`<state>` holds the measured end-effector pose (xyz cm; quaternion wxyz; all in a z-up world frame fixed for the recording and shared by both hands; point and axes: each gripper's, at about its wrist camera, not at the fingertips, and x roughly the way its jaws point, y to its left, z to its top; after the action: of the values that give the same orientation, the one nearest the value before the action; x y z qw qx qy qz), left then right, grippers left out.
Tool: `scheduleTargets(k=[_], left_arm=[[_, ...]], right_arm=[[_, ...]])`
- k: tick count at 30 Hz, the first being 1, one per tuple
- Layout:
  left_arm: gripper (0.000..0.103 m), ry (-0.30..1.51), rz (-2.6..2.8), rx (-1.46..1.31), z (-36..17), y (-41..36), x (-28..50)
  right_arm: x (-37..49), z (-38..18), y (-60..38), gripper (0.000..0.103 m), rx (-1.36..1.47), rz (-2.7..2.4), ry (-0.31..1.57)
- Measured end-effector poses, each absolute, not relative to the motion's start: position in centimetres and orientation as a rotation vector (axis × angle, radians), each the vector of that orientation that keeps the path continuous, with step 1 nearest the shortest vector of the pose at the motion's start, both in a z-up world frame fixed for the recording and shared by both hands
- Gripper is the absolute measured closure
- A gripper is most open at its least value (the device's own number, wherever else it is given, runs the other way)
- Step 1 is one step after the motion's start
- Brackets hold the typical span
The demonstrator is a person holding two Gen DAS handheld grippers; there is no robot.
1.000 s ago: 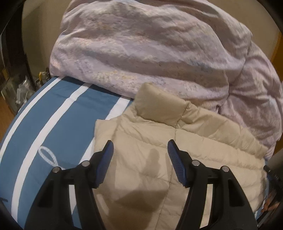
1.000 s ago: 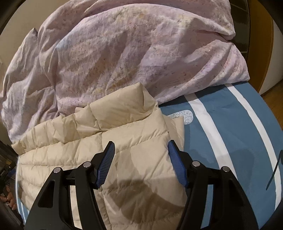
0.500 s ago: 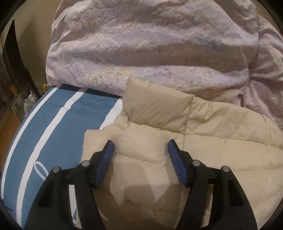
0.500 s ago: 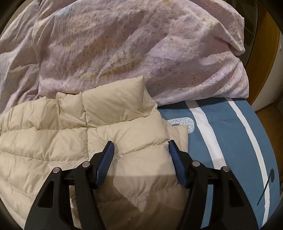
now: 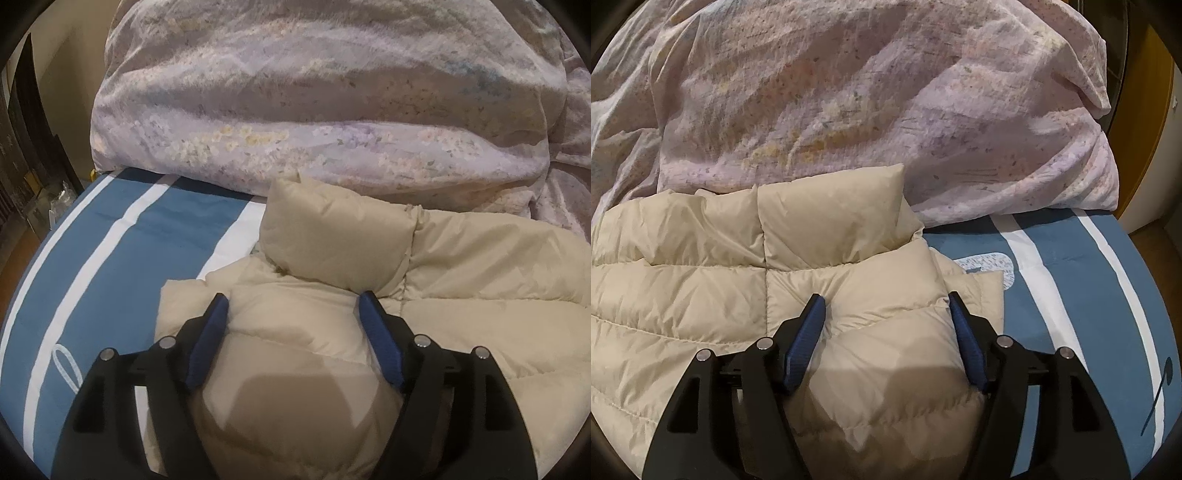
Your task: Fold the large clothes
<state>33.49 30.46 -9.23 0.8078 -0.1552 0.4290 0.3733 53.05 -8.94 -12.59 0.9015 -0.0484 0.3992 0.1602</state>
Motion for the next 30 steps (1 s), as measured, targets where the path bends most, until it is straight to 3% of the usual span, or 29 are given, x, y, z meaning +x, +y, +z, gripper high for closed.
scheduleTargets(k=[30], left_arm=[[0.023,0.915,0.78,-0.377,-10.4,30.9,33.2]], right_arm=[[53.3,-13.8,-8.2,0.028,-0.095,0.328,0.844]])
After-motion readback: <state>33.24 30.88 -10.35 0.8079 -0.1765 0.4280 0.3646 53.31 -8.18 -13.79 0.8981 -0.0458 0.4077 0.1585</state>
